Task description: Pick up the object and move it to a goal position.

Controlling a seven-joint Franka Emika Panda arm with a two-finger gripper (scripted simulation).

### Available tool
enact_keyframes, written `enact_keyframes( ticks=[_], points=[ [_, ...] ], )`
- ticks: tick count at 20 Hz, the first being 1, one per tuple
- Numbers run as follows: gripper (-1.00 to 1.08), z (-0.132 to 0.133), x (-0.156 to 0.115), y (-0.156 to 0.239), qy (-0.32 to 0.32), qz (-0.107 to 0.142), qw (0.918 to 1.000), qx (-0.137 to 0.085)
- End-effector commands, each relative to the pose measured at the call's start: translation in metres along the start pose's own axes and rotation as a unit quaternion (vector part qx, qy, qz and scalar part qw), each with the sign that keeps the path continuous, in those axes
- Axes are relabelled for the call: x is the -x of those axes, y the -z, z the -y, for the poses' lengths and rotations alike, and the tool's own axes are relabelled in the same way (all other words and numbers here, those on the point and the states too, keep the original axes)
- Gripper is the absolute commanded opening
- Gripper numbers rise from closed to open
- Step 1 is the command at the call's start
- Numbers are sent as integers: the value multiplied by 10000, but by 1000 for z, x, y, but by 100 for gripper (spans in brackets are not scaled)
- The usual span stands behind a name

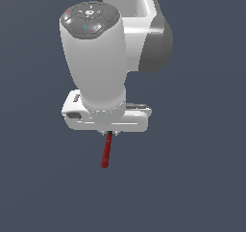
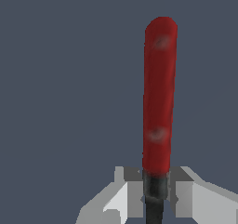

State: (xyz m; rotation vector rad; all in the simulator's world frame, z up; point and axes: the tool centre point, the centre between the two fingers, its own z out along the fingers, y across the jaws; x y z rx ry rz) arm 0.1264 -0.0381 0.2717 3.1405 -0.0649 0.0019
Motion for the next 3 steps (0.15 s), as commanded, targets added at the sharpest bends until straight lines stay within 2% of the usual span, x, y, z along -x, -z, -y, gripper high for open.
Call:
enact_keyframes(
  ticks=[1, 3],
  points=[
    [-100, 1, -1, 4, -1, 5, 10000, 0],
    [-100, 1, -1, 5, -1, 5, 10000, 0]
  ],
)
